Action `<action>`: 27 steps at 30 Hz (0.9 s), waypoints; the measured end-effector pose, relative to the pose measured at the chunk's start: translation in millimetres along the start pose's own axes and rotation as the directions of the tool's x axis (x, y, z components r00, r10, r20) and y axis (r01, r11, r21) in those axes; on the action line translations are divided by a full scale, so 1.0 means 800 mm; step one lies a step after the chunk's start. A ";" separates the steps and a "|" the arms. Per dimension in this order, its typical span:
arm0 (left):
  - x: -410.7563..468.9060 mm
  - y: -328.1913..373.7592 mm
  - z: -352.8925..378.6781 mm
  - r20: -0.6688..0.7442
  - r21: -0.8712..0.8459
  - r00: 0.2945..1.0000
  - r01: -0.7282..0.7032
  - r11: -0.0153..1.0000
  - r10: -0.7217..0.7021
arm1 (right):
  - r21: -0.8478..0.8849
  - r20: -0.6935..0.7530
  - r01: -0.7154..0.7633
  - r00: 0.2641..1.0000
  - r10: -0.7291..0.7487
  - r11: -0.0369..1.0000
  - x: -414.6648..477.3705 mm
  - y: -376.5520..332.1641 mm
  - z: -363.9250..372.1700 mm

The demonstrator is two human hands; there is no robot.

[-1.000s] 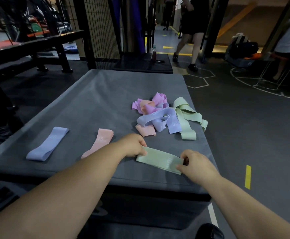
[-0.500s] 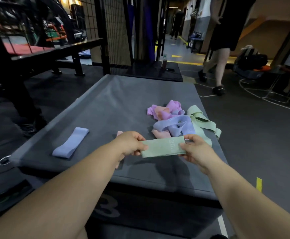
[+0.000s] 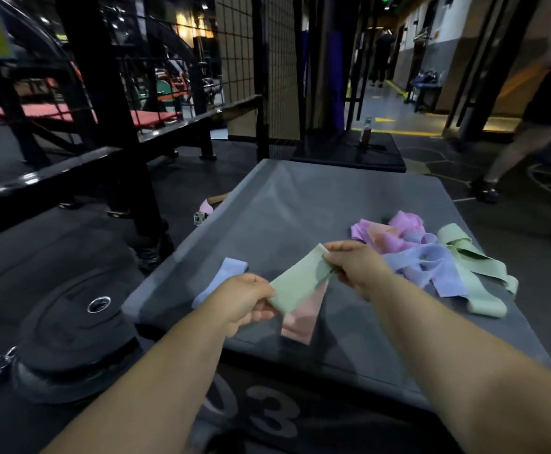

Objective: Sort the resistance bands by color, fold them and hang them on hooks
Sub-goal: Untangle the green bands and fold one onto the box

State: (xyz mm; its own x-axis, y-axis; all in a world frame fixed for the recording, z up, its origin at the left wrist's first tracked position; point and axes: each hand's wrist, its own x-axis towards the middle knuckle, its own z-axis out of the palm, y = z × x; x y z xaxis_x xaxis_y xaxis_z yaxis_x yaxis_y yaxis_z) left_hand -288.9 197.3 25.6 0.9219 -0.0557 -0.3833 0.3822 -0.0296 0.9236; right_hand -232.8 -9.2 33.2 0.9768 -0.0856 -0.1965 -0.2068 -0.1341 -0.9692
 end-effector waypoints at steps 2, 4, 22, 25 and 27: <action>-0.001 -0.006 -0.020 -0.050 0.016 0.999 0.005 1.000 -0.004 | -0.024 0.027 -0.003 1.000 0.003 1.000 0.013 -0.004 0.028; 0.001 -0.014 -0.038 -0.121 0.057 0.993 0.001 0.998 0.006 | -0.035 0.055 -0.015 0.998 0.016 0.999 0.025 -0.008 0.054; 0.017 -0.046 -0.072 -0.290 0.771 0.902 0.021 0.637 0.321 | -0.675 0.186 0.163 0.981 -0.048 0.720 0.085 0.003 0.154; 0.015 -0.047 -0.072 -0.272 0.807 0.894 0.011 0.591 0.356 | -0.699 0.200 0.190 0.978 -0.066 0.690 0.087 0.004 0.160; 0.014 -0.047 -0.073 -0.269 0.814 0.899 0.021 0.580 0.345 | -0.715 0.191 0.192 0.979 -0.077 0.672 0.087 0.006 0.164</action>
State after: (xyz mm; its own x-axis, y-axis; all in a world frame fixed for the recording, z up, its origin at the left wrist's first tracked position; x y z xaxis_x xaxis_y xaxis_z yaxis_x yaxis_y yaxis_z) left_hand -288.9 255.9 -13.2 0.9779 0.2079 -0.0241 0.1896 -0.8309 0.5231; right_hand -158.2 113.9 -4.8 0.9825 0.1148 -0.1464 0.0081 -0.8124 -0.5831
